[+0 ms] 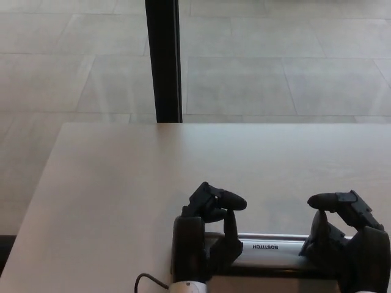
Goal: A hole pucnch is kept on the middle on the desk infront of the robot and the robot uses both its hands as fists to press on it and use it
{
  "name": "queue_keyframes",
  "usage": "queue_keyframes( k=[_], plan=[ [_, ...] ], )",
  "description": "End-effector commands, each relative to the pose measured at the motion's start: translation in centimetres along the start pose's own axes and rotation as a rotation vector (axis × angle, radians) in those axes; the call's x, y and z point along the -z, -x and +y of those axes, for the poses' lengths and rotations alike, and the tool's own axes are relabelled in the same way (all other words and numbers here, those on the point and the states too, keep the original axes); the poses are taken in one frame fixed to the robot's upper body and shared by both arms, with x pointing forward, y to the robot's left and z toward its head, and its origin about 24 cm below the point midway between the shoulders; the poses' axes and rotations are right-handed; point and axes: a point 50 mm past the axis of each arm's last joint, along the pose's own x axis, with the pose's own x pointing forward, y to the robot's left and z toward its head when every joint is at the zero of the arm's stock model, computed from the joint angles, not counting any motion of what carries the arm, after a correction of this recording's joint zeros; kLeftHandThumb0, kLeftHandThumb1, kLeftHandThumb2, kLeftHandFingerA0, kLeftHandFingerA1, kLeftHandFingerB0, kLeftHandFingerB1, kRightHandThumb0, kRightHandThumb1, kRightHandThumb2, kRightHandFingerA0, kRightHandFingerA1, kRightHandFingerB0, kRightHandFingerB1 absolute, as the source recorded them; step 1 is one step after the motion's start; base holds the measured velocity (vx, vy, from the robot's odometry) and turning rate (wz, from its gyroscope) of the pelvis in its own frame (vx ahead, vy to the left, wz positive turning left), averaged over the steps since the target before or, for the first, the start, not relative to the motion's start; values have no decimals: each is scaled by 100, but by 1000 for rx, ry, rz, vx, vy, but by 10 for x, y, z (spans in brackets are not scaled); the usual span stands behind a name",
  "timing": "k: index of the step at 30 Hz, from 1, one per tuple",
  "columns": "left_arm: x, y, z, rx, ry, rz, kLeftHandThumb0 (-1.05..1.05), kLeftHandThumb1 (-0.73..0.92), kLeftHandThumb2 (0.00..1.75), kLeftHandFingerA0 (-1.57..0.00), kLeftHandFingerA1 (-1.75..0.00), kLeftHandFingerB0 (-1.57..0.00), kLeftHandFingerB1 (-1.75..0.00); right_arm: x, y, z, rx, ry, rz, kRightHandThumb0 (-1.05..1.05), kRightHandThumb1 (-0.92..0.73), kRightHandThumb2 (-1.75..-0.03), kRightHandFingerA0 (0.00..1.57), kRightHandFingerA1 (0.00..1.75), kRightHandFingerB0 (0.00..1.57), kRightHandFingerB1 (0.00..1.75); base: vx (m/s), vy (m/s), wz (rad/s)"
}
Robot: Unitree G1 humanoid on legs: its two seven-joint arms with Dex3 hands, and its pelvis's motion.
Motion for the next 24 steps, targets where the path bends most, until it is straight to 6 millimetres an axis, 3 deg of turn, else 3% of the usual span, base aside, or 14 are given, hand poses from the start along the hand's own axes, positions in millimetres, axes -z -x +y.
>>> queue_keyframes(
  k=[1,3,6,9,14,15,16,17,18,19,21,22,23,24],
  plan=[
    [22,35,-63,-316,18,120,-34,77,82,-85,-175,-73,-138,35,23,-25,290,196,-88,-46,-63,-92,94,175,72,165,0,0,0],
    [22,36,-64,-310,9,109,-34,78,77,-83,-175,-73,-126,37,24,-24,285,211,-91,-45,-63,-94,96,175,75,160,0,0,0],
    [23,32,-67,-200,-153,5,-34,76,89,-91,-175,-76,-140,43,22,-26,251,322,-92,-47,-64,-90,97,175,76,164,0,0,0],
    [26,27,-65,-135,-283,-56,-33,72,90,-92,-175,-80,-132,49,21,-29,241,355,-85,-49,-66,-73,96,170,80,162,0,0,0],
    [33,25,-64,-53,-418,-94,-30,70,88,-90,-175,-78,-138,64,25,-30,267,192,60,-50,-72,-63,96,168,80,160,0,0,0],
    [34,24,-63,-44,-446,-114,-28,70,87,-88,-175,-75,-145,65,24,-29,286,204,62,-46,-68,-60,95,166,81,154,0,0,0],
    [36,24,-62,-24,-465,-121,-26,72,84,-89,-175,-76,-136,68,25,-27,275,217,80,-42,-61,-62,93,145,82,116,0,0,0],
    [37,24,-62,-9,-478,-121,-28,73,79,-89,-173,-76,-137,72,23,-21,317,3,206,-47,-72,-62,80,115,69,82,0,0,0],
    [38,24,-62,-6,-484,-116,-30,74,79,-88,-174,-76,-138,74,22,-19,302,-220,245,-47,-80,-64,68,117,62,86,0,0,0],
    [38,24,-62,-4,-492,-120,-28,73,79,-89,-173,-77,-134,76,23,-20,264,-246,268,-45,-89,-72,59,110,45,82,0,0,0],
    [39,25,-62,-3,-509,-134,-30,74,80,-89,-172,-77,-131,79,23,-22,233,-296,321,-46,-92,-74,58,111,47,85,0,0,0],
    [39,25,-62,-4,-503,-133,-30,75,80,-89,-172,-75,-134,79,21,-22,259,-339,315,-47,-81,-70,75,123,66,95,0,0,0],
    [39,25,-62,-3,-495,-131,-30,75,80,-89,-172,-75,-134,80,20,-23,299,-404,307,-47,-81,-70,75,123,66,95,0,0,0],
    [39,24,-62,-12,-497,-133,-30,75,82,-91,-170,-78,-123,79,19,-22,318,-371,300,-45,-72,-71,86,120,72,97,0,0,0]
  ],
)
